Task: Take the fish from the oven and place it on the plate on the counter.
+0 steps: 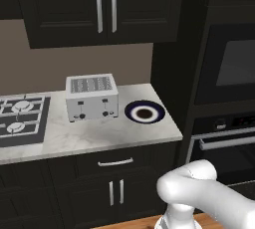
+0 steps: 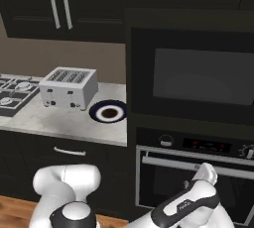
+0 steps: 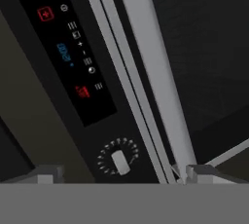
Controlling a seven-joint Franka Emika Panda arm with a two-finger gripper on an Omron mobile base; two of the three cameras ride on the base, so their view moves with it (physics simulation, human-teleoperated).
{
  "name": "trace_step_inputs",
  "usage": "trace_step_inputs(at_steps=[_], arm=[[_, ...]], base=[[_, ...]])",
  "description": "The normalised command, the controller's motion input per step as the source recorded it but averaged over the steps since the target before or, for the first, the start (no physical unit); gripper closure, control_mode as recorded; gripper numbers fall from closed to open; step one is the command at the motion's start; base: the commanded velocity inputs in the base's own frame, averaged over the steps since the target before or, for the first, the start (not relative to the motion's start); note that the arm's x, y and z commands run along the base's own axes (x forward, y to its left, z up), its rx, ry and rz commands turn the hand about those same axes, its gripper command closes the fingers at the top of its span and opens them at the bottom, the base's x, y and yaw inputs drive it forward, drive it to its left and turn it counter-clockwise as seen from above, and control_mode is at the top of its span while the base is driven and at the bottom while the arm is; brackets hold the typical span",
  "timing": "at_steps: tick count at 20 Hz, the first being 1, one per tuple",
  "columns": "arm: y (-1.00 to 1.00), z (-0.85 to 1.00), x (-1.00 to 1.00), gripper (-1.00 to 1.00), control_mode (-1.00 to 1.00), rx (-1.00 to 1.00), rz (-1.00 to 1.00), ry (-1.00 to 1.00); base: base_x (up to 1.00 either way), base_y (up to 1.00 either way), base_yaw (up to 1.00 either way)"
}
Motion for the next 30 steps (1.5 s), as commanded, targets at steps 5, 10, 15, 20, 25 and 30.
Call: trace_step_inputs(at_steps=[5, 10, 15, 20, 25, 30], arm=[[0.0, -0.38, 0.15, -1.0, -1.0, 0.02, 0.14, -0.12], [0.0, -0.26, 0.46, -1.0, -1.0, 0.0, 0.11, -0.09], [0.0, -0.23, 0.43, -1.0, -1.0, 0.0, 0.1, -0.07], [-0.04, -0.21, 0.3, -1.0, -1.0, 0.0, 0.07, -0.06], [-0.17, -0.19, 0.1, -1.0, -1.0, 0.0, 0.04, 0.0], [-0.13, -0.28, 0.39, -1.0, -1.0, 0.0, 0.01, -0.01]], base=[[0.0, 0.0, 0.0], [0.0, 0.0, 0.0], [0.0, 0.0, 0.0], [0.0, 0.0, 0.0], [0.0, 0.0, 0.0], [0.0, 0.0, 0.0]])
